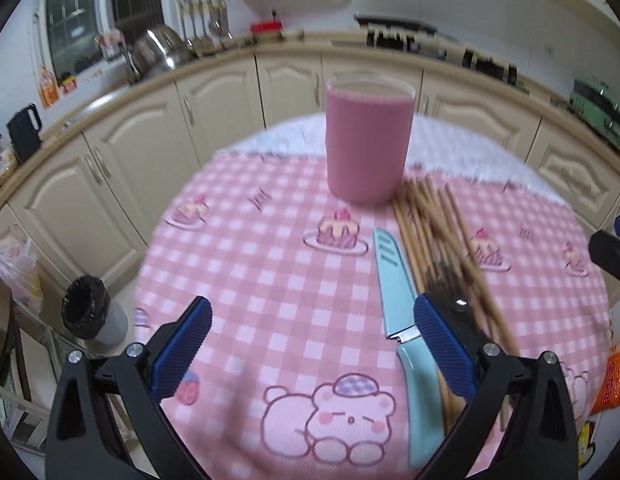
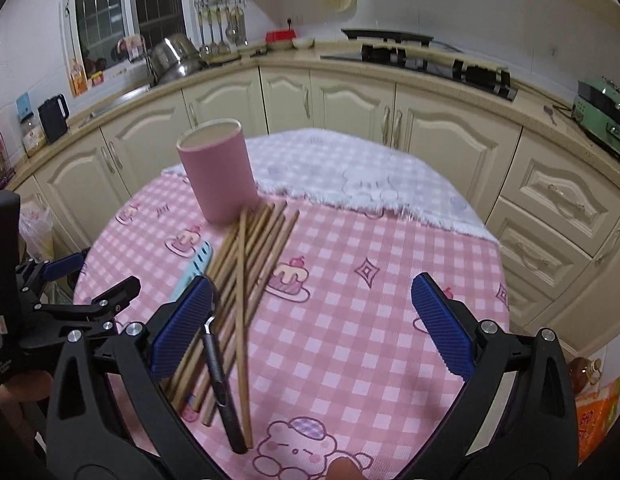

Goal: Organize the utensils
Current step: 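Grasp the light blue knife with the left tool while the right tool grasps a wooden chopstick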

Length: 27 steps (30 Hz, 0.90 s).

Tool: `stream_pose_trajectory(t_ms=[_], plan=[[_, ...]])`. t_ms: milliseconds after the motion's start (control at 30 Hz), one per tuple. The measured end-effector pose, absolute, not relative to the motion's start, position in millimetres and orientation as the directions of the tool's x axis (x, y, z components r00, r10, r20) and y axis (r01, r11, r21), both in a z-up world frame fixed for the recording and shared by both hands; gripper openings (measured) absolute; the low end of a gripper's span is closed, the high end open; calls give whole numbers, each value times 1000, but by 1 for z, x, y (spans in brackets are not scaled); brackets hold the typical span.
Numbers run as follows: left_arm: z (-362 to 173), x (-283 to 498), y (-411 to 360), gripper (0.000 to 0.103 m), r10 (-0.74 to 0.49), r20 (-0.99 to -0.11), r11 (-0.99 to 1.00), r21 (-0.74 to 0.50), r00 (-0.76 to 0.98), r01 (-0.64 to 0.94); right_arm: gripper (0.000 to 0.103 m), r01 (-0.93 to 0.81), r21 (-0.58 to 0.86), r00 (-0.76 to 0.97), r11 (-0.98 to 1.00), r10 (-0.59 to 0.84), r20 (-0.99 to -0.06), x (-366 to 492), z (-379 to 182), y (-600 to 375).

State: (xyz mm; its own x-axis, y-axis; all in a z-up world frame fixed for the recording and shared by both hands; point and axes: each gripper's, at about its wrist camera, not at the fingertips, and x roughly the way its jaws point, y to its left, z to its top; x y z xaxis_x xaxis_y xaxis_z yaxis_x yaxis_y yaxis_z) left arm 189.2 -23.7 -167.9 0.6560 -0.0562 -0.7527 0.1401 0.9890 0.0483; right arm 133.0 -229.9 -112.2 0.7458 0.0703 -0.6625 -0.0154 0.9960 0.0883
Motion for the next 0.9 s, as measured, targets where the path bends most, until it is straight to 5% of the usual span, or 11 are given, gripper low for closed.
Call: stream_pose_trajectory(t_ms=[900], plan=[[-201, 229, -49, 99, -75, -828, 982, 38, 556, 188, 98, -48, 98, 626, 994, 107, -772, 175, -157, -242]])
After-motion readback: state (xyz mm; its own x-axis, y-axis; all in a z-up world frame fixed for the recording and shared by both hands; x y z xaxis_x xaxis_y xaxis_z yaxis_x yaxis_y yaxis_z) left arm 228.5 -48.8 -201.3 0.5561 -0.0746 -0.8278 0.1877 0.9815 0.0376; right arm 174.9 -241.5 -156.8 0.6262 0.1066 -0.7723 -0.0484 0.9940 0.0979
